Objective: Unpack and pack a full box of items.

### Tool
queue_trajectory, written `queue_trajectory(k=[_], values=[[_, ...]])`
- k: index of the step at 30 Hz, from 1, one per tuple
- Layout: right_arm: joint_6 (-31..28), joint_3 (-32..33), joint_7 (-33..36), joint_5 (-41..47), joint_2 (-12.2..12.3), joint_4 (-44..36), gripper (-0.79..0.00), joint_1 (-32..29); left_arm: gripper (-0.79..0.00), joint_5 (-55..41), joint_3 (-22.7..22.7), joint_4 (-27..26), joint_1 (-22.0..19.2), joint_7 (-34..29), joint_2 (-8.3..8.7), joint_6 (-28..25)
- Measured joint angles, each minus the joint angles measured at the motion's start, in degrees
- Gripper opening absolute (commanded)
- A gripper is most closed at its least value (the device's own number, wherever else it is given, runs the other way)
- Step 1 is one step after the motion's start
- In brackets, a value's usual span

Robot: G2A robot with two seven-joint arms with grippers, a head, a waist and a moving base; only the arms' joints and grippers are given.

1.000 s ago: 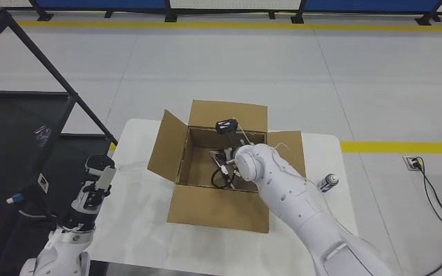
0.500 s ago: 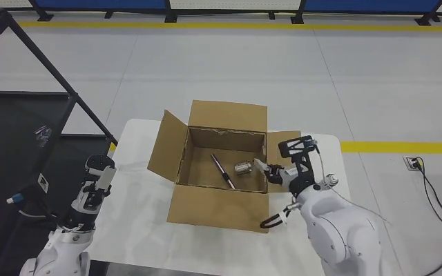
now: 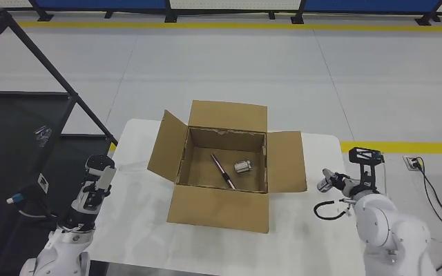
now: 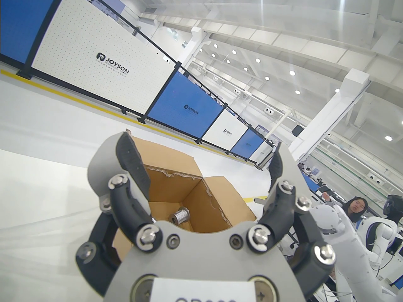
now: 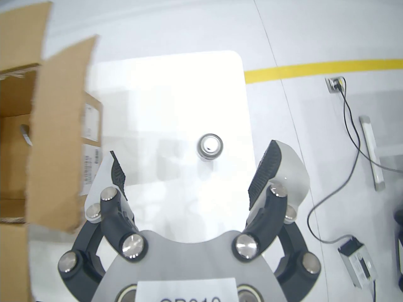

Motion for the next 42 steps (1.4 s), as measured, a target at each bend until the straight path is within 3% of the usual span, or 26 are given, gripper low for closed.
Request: queue_trajectory(k=[4,10,12,14,16,24,28,36,39,42], values=[[-1.5,0.6,0.6,1.1,0.3,9.7,0.0,4.1,0.0,0.0,0.0,0.0,0.0,0.0,0.0,0.0],[-4.1,0.3,-0.7,3.2,0.6,20.7,-0.163,8.7,0.0,0.0,0.0,0.0,0.0,0.0,0.0,0.0],[-4.8,0.0,-1.2,3.5,0.7,23.4,-0.403,10.0,0.0,0.0,0.0,0.0,0.0,0.0,0.0,0.0],[-5.1,-0.4,-1.7,3.6,0.8,25.8,-0.551,11.1,0.0,0.0,0.0,0.0,0.0,0.0,0.0,0.0],[-5.0,-0.8,-2.2,3.7,0.9,27.4,-0.773,11.9,0.0,0.0,0.0,0.0,0.0,0.0,0.0,0.0],[-5.4,-1.5,-4.3,5.9,1.0,27.1,-0.785,12.7,0.0,0.0,0.0,0.0,0.0,0.0,0.0,0.0],[-3.4,-1.3,-6.1,7.7,1.0,18.3,-0.785,9.8,0.0,0.0,0.0,0.0,0.0,0.0,0.0,0.0],[1.4,-5.7,-8.9,12.6,0.3,-7.6,-0.785,3.7,0.0,0.0,0.0,0.0,0.0,0.0,0.0,0.0],[0.5,-10.0,-8.2,14.2,0.0,-10.6,-0.785,5.9,0.0,0.0,0.0,0.0,0.0,0.0,0.0,0.0],[-0.7,-16.4,-6.5,14.6,-0.5,-8.3,-0.785,10.5,0.0,0.0,0.0,0.0,0.0,0.0,0.0,0.0]])
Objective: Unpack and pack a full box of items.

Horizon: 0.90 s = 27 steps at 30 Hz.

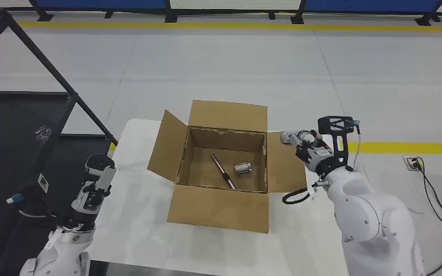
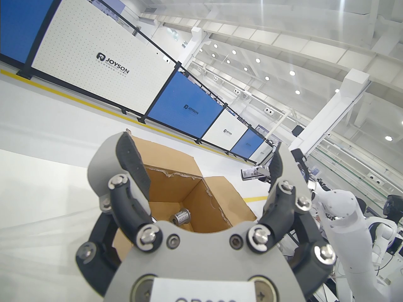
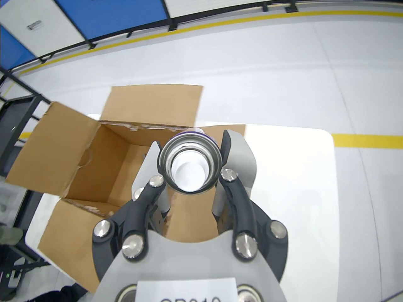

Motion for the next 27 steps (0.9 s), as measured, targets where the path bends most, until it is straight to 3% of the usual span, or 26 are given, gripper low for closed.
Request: queue_trajectory(k=[7,14,20,27], values=[[1.6,-19.7,0.8,-2.4,-3.0,18.1,-0.785,14.6,0.0,0.0,0.0,0.0,0.0,0.0,0.0,0.0],[7.4,-36.1,-2.4,-4.3,-8.4,40.7,-0.785,26.7,0.0,0.0,0.0,0.0,0.0,0.0,0.0,0.0],[12.0,-42.7,-4.4,-4.4,-12.7,53.6,-0.785,31.7,0.0,0.0,0.0,0.0,0.0,0.0,0.0,0.0],[12.5,-44.3,-6.7,-1.3,-16.4,65.9,-0.785,35.3,0.0,0.0,0.0,0.0,0.0,0.0,0.0,0.0]])
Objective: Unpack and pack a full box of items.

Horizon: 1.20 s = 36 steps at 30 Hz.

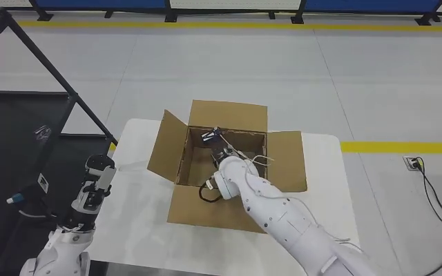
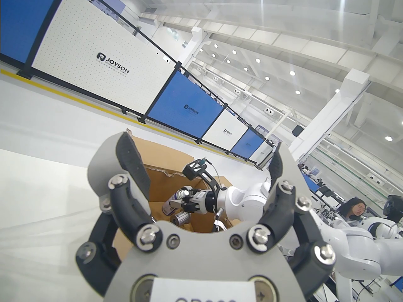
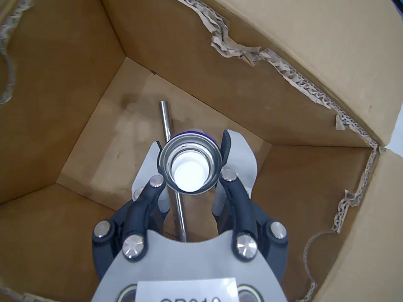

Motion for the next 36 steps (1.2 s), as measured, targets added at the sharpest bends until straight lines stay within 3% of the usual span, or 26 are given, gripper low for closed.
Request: queue_trajectory(k=[5,6,9,12,20,21,30,33,36], values=[[-1.6,1.3,-3.4,4.8,-2.1,8.4,-0.785,2.2,0.0,0.0,0.0,0.0,0.0,0.0,0.0,0.0],[-2.3,1.6,-3.9,5.6,-2.4,9.8,-0.736,2.5,0.0,0.0,0.0,0.0,0.0,0.0,0.0,0.0],[-3.9,2.1,-5.6,7.7,-3.4,13.7,-0.696,3.7,0.0,0.0,0.0,0.0,0.0,0.0,0.0,0.0],[-4.9,2.3,-7.0,8.7,-4.3,16.8,-0.539,4.5,0.0,0.0,0.0,0.0,0.0,0.0,0.0,0.0],[-6.4,2.9,-9.6,10.2,-6.1,22.3,-0.366,6.0,0.0,0.0,0.0,0.0,0.0,0.0,0.0,0.0],[-6.5,3.0,-9.8,10.2,-6.2,22.6,-0.317,6.0,0.0,0.0,0.0,0.0,0.0,0.0,0.0,0.0],[-6.7,4.2,-12.4,9.9,-6.7,23.3,-0.151,6.4,0.0,0.0,0.0,0.0,0.0,0.0,0.0,0.0],[-8.6,4.9,-13.2,9.8,-6.4,21.4,-0.062,6.0,0.0,0.0,-0.2,-0.3,0.2,0.8,0.0,0.3],[-9.4,5.8,-13.7,8.6,-5.6,18.2,-0.037,5.0,0.0,1.8,-0.9,-0.3,0.6,2.3,0.06,1.3]])
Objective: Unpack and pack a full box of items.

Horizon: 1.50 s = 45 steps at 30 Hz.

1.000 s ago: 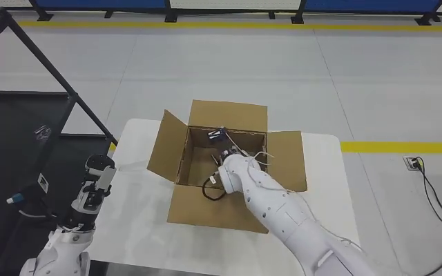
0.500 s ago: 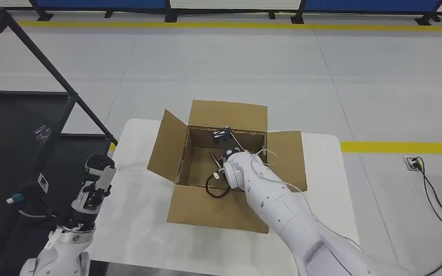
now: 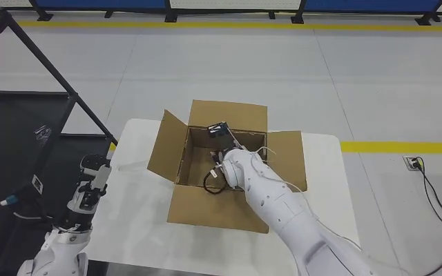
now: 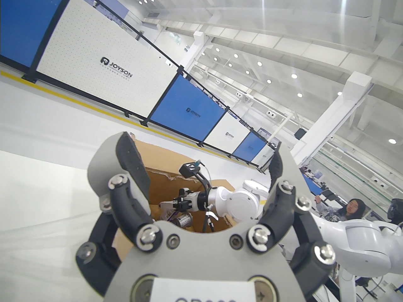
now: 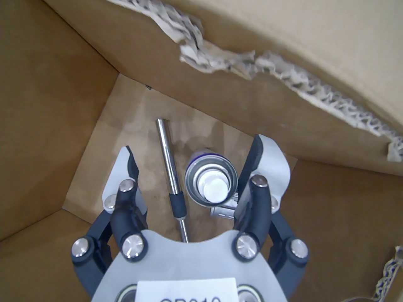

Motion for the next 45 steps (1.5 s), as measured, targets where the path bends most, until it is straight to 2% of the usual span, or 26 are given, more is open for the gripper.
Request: queue_trajectory(k=[6,11,14,16,21,28,32,36,45], values=[[2.8,3.7,-0.2,-4.4,3.1,-13.5,0.0,-6.0,0.0,2.7,1.0,2.2,-0.9,-1.0,0.23,2.6],[7.9,10.0,3.9,-10.5,7.0,-33.5,0.0,-16.8,0.0,3.7,3.6,5.7,-4.2,-4.3,0.53,4.2],[6.5,13.4,7.7,-14.2,8.9,-45.2,0.0,-24.1,0.0,4.0,5.5,7.8,-6.4,-5.8,0.65,4.7],[4.6,13.8,9.3,-16.2,9.2,-49.2,0.0,-26.1,0.0,4.6,6.5,8.9,-7.5,-6.6,0.72,5.2],[5.4,13.7,8.8,-15.2,9.2,-47.9,0.0,-25.5,0.0,6.0,9.3,11.5,-10.3,-7.8,0.83,6.6],[5.4,15.2,7.4,-13.6,9.3,-49.1,0.0,-26.6,0.0,6.9,13.0,12.0,-12.6,-9.5,0.93,6.8],[2.6,22.4,5.2,-7.9,10.3,-53.8,0.0,-30.0,0.0,7.3,15.1,12.3,-14.1,-10.3,0.95,7.5],[-1.4,29.9,6.1,-2.5,11.4,-57.7,0.0,-32.7,0.0,7.5,17.0,12.6,-15.1,-10.8,0.95,7.9],[-4.4,47.1,6.9,7.8,13.8,-62.0,0.0,-38.1,0.0,8.0,22.2,15.1,-18.5,-13.5,0.87,8.0]])
